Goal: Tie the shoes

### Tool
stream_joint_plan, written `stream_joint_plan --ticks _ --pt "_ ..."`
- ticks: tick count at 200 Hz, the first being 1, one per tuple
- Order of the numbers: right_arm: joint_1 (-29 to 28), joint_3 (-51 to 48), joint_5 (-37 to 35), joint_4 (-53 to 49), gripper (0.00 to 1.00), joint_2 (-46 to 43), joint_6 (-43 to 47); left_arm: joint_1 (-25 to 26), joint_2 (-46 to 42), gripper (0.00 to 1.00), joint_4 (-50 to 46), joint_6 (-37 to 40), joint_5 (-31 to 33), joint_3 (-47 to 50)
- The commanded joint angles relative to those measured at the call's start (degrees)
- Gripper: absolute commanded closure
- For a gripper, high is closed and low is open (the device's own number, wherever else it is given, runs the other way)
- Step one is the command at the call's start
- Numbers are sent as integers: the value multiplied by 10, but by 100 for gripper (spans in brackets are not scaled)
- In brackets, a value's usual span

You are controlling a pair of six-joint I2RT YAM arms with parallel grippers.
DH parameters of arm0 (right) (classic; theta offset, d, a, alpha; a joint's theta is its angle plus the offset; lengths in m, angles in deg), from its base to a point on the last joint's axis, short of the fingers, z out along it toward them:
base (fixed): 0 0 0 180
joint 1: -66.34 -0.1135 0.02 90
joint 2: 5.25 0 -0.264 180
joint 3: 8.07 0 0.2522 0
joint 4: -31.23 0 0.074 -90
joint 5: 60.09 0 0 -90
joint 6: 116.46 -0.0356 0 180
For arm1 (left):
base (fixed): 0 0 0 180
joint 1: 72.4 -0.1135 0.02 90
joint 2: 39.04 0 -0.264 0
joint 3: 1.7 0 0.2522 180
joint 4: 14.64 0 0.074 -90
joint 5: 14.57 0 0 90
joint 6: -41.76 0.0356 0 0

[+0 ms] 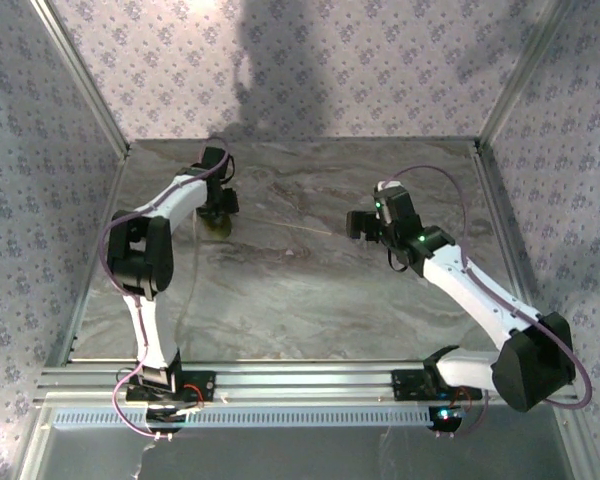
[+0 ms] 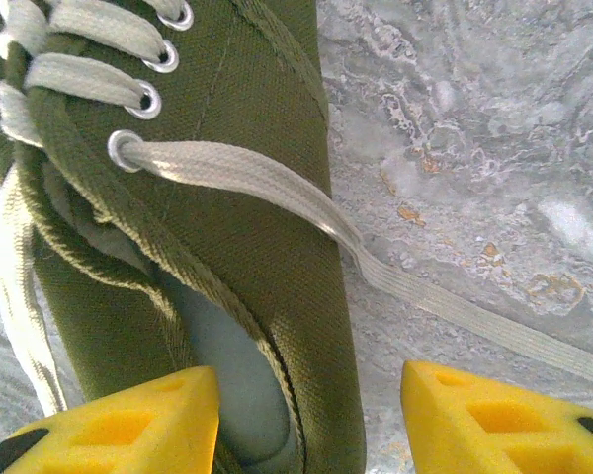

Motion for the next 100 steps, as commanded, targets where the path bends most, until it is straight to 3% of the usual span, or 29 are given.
stream_joint_plan --ticks 1,32,63,100 --pt "0 21 10 -14 0 19 26 6 16 49 -29 10 10 -18" --pt "3 50 50 -29 0 73 38 9 30 54 -28 11 -6 -20" --pt "7 68 83 -6 0 128 67 15 30 70 -26 15 -15 -16" --pt "-3 163 113 -70 4 252 146 22 5 90 -6 24 -36 15"
